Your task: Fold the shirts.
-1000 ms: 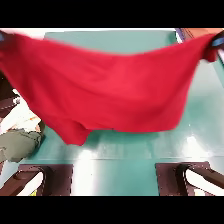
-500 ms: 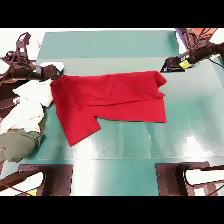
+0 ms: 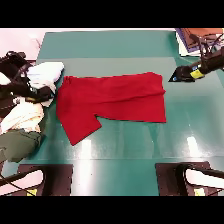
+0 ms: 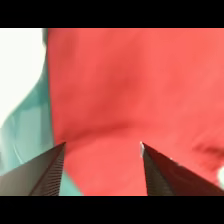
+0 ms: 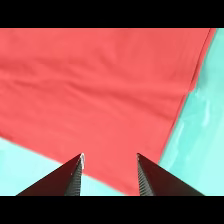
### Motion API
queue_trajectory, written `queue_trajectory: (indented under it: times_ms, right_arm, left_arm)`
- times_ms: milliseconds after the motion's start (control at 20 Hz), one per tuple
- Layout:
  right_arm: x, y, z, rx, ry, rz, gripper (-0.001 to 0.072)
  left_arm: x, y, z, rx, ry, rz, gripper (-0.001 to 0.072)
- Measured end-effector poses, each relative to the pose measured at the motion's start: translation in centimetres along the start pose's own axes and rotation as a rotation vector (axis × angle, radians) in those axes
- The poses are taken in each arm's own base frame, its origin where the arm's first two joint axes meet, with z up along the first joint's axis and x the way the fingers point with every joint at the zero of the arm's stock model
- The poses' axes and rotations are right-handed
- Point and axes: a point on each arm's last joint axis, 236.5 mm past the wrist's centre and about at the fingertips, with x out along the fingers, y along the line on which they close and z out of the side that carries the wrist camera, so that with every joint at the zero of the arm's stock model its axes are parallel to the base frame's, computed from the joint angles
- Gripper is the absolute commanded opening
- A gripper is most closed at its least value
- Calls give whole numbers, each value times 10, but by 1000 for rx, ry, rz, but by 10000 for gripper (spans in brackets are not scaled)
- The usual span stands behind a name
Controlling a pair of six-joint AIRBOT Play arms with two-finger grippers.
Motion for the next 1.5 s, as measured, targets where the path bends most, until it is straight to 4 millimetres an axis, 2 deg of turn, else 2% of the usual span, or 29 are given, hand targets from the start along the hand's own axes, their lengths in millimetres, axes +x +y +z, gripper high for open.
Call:
queue_trajectory:
  times_ms: [200,350,450,500,550,650,750,850,900,950,1000,1100,1150,1250,1300,1400,1500]
  right_arm:
    - [8,21,-19,21,-13,97,385]
    - [14,30,-26,42,-20,149,385]
    - [17,33,-28,52,-23,166,385]
    - [17,34,-27,54,-29,173,385]
    - [18,35,-28,57,-30,176,385]
    - [19,31,-30,70,-26,177,385]
    - [23,19,-40,109,-5,174,385]
    - [29,-1,-57,168,21,150,385]
    - [33,-17,-70,205,41,122,396]
    - [37,-34,-86,249,64,94,497]
    - [41,-49,-102,297,88,73,523]
    - [53,-76,-137,410,138,53,514]
    - [61,-84,-154,464,166,50,485]
    - [78,-89,-179,538,208,78,477]
    - [89,-88,-185,567,211,104,444]
    - [107,-77,-186,605,203,169,438]
    - [123,-61,-175,617,184,233,424]
  left_arm:
    - [32,26,-49,-73,99,26,550]
    - [46,32,-63,-109,106,24,549]
    - [52,26,-65,-130,89,0,548]
    - [55,24,-64,-142,76,-14,513]
    - [57,22,-63,-151,65,-23,287]
    - [61,20,-61,-162,49,-33,34]
    - [59,15,-54,-168,29,-52,26]
    - [53,9,-43,-162,0,-65,25]
    - [47,5,-37,-149,-17,-74,25]
    - [41,1,-30,-136,-38,-82,26]
    - [34,-3,-25,-121,-53,-89,26]
    - [22,-10,-17,-99,-84,-99,26]
    - [19,-12,-16,-91,-89,-102,26]
    - [14,-16,-14,-81,-98,-107,26]
    - [12,-17,-14,-77,-98,-109,26]
    - [10,-18,-14,-73,-98,-112,26]
    - [9,-19,-14,-70,-97,-114,26]
